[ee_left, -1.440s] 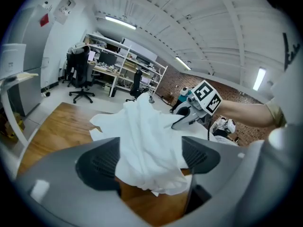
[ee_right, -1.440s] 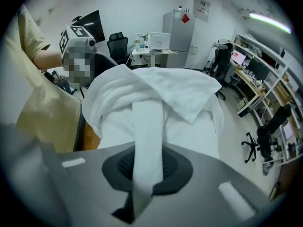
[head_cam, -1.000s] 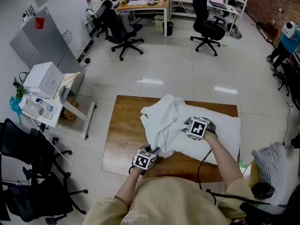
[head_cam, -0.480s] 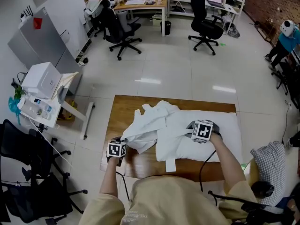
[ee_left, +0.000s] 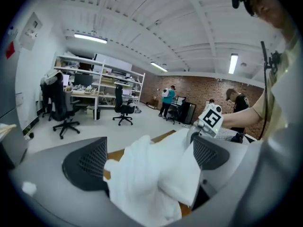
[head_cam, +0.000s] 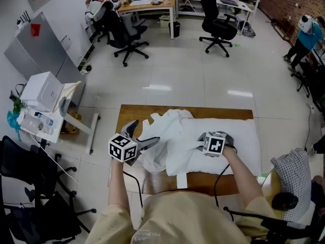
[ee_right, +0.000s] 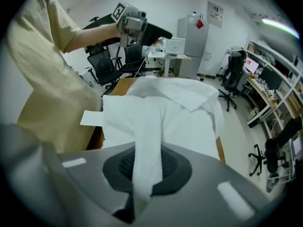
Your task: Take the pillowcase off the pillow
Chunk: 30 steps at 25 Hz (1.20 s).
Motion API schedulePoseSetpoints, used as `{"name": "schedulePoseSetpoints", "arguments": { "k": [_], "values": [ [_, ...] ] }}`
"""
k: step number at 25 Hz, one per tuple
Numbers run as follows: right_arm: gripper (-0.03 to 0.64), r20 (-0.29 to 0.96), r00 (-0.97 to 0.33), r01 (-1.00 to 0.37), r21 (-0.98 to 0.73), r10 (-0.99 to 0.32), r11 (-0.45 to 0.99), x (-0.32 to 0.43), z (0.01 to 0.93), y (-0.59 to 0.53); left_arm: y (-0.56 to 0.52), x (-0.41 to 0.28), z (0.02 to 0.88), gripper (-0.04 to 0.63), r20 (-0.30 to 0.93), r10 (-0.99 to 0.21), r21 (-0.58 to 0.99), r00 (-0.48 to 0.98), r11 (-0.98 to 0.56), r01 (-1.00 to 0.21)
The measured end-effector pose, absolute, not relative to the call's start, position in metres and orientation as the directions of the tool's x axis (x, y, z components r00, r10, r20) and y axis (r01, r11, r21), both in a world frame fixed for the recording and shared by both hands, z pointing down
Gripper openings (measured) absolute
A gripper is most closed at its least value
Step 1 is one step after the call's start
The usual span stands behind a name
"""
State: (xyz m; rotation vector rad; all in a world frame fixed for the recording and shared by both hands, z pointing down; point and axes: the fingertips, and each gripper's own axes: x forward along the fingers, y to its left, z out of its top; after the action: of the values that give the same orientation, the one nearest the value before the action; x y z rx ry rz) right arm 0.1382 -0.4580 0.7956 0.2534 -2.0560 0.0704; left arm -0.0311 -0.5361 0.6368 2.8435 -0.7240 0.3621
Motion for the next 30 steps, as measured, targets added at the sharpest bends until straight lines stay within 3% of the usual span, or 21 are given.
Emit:
{"name": "schedulePoseSetpoints", "arguments": {
  "k": [5, 8, 10, 12, 14, 15, 16, 18, 20, 22, 26, 28, 30],
  "values": [
    [0.015, 0.882, -0.444, -0.209, 0.072, -0.16, 0.975, 0.135, 0.797, -0.455, -0.589, 0.045, 0.664, 0.541, 0.417, -0.402, 0.071, 0.815, -0.88, -0.47],
    [0.017, 0.883, -0.441, -0.209, 0.073, -0.161, 0.975, 0.128, 0.795, -0.455, -0.621, 0.075, 0.727, 0.484, 0.557, -0.388, 0.107, 0.734, -0.843, -0.527],
    [0.018, 0.882, -0.444, -0.203, 0.071, -0.156, 0.977, 0.12, 0.794, -0.457, -0.644, 0.079, 0.765, 0.401, 0.622, -0.426, 0.103, 0.657, -0.788, -0.608],
    [0.02, 0.881, -0.446, -0.205, 0.069, -0.156, 0.976, 0.116, 0.79, -0.459, -0.659, 0.072, 0.792, 0.219, 0.675, -0.459, 0.1, 0.578, -0.72, -0.687],
    [0.02, 0.877, -0.453, -0.22, 0.064, -0.16, 0.974, 0.116, 0.784, -0.46, -0.647, 0.051, 0.811, 0.037, 0.768, -0.415, 0.149, 0.488, -0.625, -0.766],
    [0.021, 0.873, -0.461, -0.229, 0.058, -0.161, 0.972, 0.116, 0.781, -0.46, -0.639, 0.03, 0.819, 0.023, 0.813, -0.379, 0.194, 0.443, -0.541, -0.819],
    [0.02, 0.867, -0.473, -0.24, 0.048, -0.16, 0.97, 0.117, 0.779, -0.46, -0.647, 0.003, 0.822, 0.02, 0.821, -0.397, 0.222, 0.41, -0.441, -0.87],
    [0.02, 0.85, -0.503, -0.259, 0.023, -0.156, 0.966, 0.121, 0.775, -0.457, -0.696, -0.056, 0.816, 0.018, 0.728, -0.576, 0.261, 0.372, -0.269, -0.927],
    [0.02, 0.836, -0.527, -0.277, 0.005, -0.156, 0.961, 0.132, 0.773, -0.451, -0.72, -0.11, 0.81, 0.018, 0.677, -0.669, 0.274, 0.306, -0.157, -0.949],
    [0.02, 0.833, -0.527, -0.283, 0.014, -0.168, 0.959, 0.141, 0.773, -0.45, -0.714, -0.14, 0.812, 0.018, 0.701, -0.653, 0.252, 0.287, -0.15, -0.956],
    [0.02, 0.851, -0.502, -0.257, 0.027, -0.157, 0.966, 0.139, 0.781, -0.453, -0.696, -0.152, 0.806, 0.048, 0.691, -0.624, 0.225, 0.365, -0.295, -0.929],
    [0.023, 0.861, -0.487, -0.257, 0.023, -0.15, 0.966, 0.141, 0.788, -0.454, -0.687, -0.149, 0.791, 0.124, 0.656, -0.63, 0.234, 0.415, -0.352, -0.906],
    [0.065, 0.862, -0.484, -0.261, 0.02, -0.149, 0.965, 0.141, 0.796, -0.456, -0.672, -0.137, 0.768, 0.333, 0.608, -0.626, 0.245, 0.489, -0.438, -0.865]
  ]
}}
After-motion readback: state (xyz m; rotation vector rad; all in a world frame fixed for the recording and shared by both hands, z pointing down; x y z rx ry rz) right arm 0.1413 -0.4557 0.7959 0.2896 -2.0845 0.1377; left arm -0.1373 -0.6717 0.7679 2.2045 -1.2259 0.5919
